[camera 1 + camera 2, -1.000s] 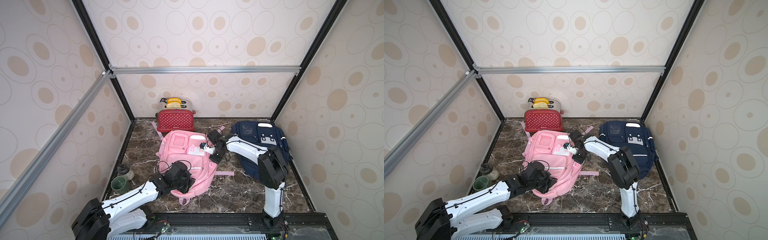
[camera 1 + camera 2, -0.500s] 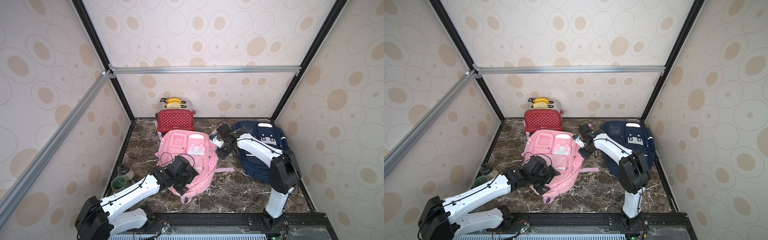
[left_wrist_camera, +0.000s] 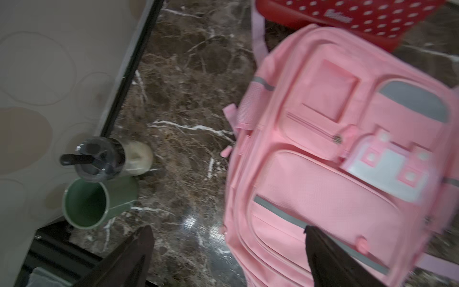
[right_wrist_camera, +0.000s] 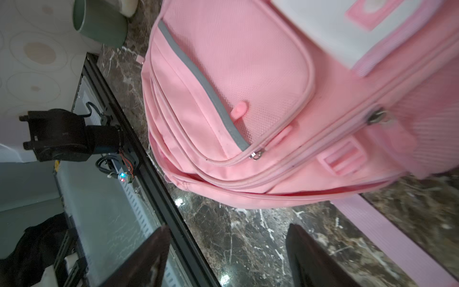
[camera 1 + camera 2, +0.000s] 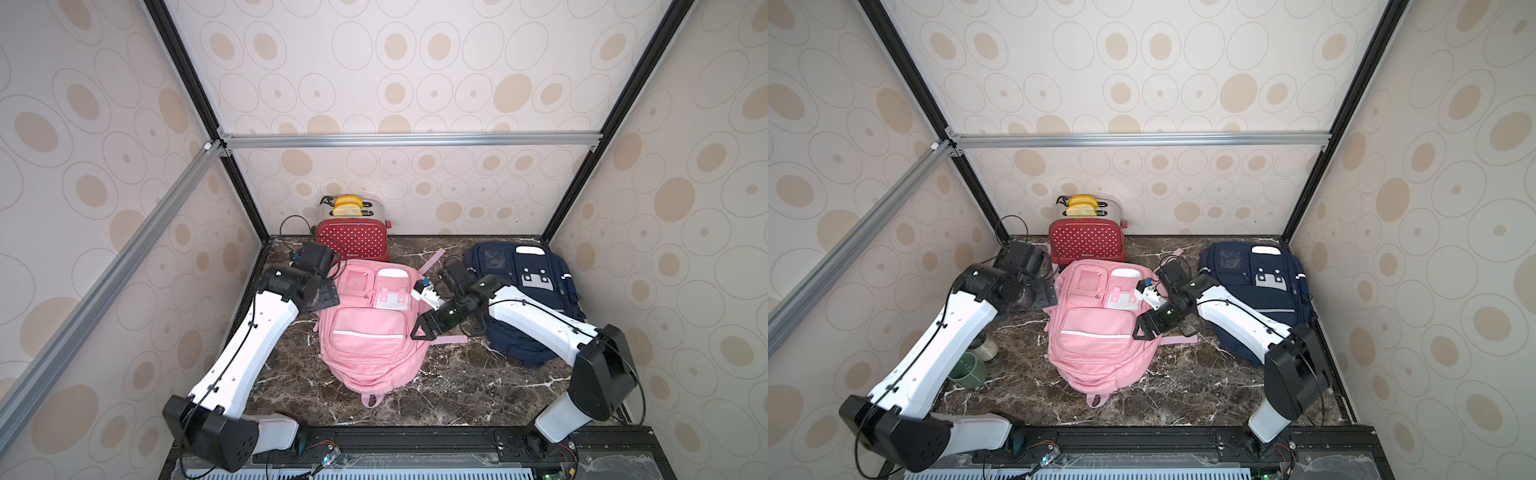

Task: Zip up the backpack
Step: Adjust the backpack at the center of the board.

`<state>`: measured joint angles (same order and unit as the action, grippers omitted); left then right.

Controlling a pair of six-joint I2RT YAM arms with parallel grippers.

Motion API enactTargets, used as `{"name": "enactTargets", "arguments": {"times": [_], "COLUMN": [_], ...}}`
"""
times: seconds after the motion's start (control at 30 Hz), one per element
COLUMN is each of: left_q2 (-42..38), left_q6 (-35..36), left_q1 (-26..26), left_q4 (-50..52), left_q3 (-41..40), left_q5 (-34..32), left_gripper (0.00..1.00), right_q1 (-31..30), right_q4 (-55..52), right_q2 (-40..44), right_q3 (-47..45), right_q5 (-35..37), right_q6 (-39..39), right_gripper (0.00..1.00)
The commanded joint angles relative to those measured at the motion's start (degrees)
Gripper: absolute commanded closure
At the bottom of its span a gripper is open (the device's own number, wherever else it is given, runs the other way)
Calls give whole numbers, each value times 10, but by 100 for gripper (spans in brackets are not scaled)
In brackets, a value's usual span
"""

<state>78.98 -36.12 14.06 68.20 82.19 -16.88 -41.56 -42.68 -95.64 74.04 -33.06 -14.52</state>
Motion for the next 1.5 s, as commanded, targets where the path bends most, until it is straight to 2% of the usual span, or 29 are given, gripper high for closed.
{"name": "enactTargets", "arguments": {"times": [0.0, 0.07, 0.13, 0.2, 0.3, 0.4, 0.47, 0.53, 0.63, 0.73, 0.8, 0.87, 1.03, 1.2, 1.4, 1.47], "left_q2": [60, 95, 128, 150, 166, 171, 177, 192, 221, 238, 244, 249, 251, 246, 267, 279], "left_q6": [124, 135, 135, 131, 136, 148, 152, 156, 158, 159, 157, 155, 131, 119, 102, 93], "left_q1": [-51, -67, -83, -98, -106, -107, -106, -106, -107, -106, -106, -107, -103, -90, -85, -83], "left_q4": [-20, -52, -80, -119, -190, -259, -291, -297, -296, -306, -310, -313, -341, -375, -418, -434], "left_q3": [-16, -32, -42, -56, -76, -94, -103, -101, -100, -105, -106, -106, -126, -152, -153, -153], "left_q5": [3, -5, 7, 31, 102, 155, 179, 200, 208, 204, 199, 205, 251, 267, 283, 294], "left_gripper": [11, 25, 32, 34, 34, 40, 47, 57, 57, 49, 47, 45, 48, 55, 55, 63], "right_q1": [1, 1, 1, 0, 0, 0, 1, 6, 20, 35, 46, 62, 120, 123, 122, 124], "right_q4": [-26, -28, -25, -23, -31, -38, -39, -44, -57, -76, -94, -114, -101, -89, -77, -77], "right_q2": [-65, -101, -132, -157, -188, -202, -202, -202, -196, -184, -180, -182, -187, -222, -219, -216], "right_q3": [31, 47, 57, 63, 68, 63, 55, 50, 39, 34, 36, 43, 60, 113, 119, 113], "right_q5": [-38, -44, -53, -56, -44, -36, -16, -8, 15, 58, 98, 148, 185, 215, 224, 227], "right_q6": [-18, -14, -16, -15, -4, 11, 17, 26, 43, 76, 110, 132, 167, 202, 220, 222], "right_gripper": [21, 21, 24, 25, 29, 45, 64, 74, 86, 93, 96, 97, 95, 97, 97, 97]}}
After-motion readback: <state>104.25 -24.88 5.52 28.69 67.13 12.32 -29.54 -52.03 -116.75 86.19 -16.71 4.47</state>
